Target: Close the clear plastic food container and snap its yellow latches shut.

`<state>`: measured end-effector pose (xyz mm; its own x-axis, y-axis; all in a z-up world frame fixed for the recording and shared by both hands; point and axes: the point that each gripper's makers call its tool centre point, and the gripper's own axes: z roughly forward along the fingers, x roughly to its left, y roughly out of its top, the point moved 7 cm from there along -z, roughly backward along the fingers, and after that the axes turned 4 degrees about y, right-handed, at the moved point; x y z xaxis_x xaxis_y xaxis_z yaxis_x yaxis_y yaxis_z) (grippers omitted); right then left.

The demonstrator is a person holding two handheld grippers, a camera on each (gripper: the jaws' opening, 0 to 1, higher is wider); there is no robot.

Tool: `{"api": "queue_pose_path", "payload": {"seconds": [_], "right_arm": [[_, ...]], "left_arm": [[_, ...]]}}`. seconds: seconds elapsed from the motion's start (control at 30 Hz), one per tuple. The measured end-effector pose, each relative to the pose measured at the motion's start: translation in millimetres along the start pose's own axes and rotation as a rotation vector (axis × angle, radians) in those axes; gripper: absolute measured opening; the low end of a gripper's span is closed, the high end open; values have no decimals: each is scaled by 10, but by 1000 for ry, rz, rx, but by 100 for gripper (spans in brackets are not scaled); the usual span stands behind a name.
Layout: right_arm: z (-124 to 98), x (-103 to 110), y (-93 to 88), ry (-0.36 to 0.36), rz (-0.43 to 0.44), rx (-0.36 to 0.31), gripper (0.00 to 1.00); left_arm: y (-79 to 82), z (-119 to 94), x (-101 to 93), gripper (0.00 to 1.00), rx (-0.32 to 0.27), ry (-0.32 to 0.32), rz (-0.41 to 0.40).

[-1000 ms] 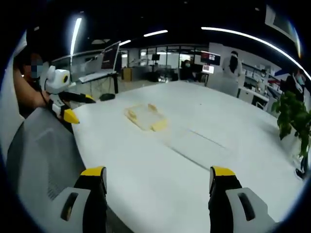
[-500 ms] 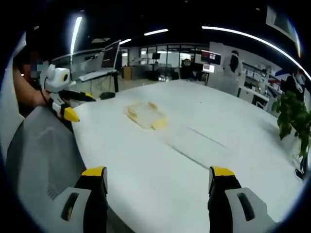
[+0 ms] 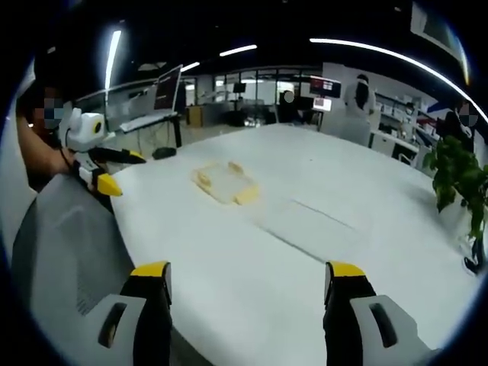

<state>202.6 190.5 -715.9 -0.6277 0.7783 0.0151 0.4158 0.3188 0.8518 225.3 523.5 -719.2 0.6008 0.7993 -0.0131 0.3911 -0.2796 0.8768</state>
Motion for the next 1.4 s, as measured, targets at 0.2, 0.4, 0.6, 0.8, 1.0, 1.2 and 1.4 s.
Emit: {"api": "queue_pose_path", "payload": {"seconds": [0.2, 0.4, 0.6, 0.8, 1.0, 1.2, 1.4], "right_arm": [[3, 21, 0, 10, -3, 5, 81], [12, 47, -8, 30, 4, 25, 79], [4, 37, 1, 25, -4, 34, 76], [10, 44, 35, 28, -37, 41, 76], [31, 29, 62, 36, -78, 60, 75], [125, 12, 144, 59, -124, 70, 73], [244, -20, 202, 86, -135, 83, 71]], "left_arm": [[0, -3, -5, 93, 0, 2, -1], [0, -3, -12, 93, 3, 1, 4], [-3, -3, -8, 93, 12, 3, 4], [-7, 14, -14, 92, 34, -12, -2], [-7, 27, -30, 92, 51, -40, -4], [38, 68, 19, 91, 61, -59, 12], [101, 155, 87, 90, 58, -63, 19]]}}
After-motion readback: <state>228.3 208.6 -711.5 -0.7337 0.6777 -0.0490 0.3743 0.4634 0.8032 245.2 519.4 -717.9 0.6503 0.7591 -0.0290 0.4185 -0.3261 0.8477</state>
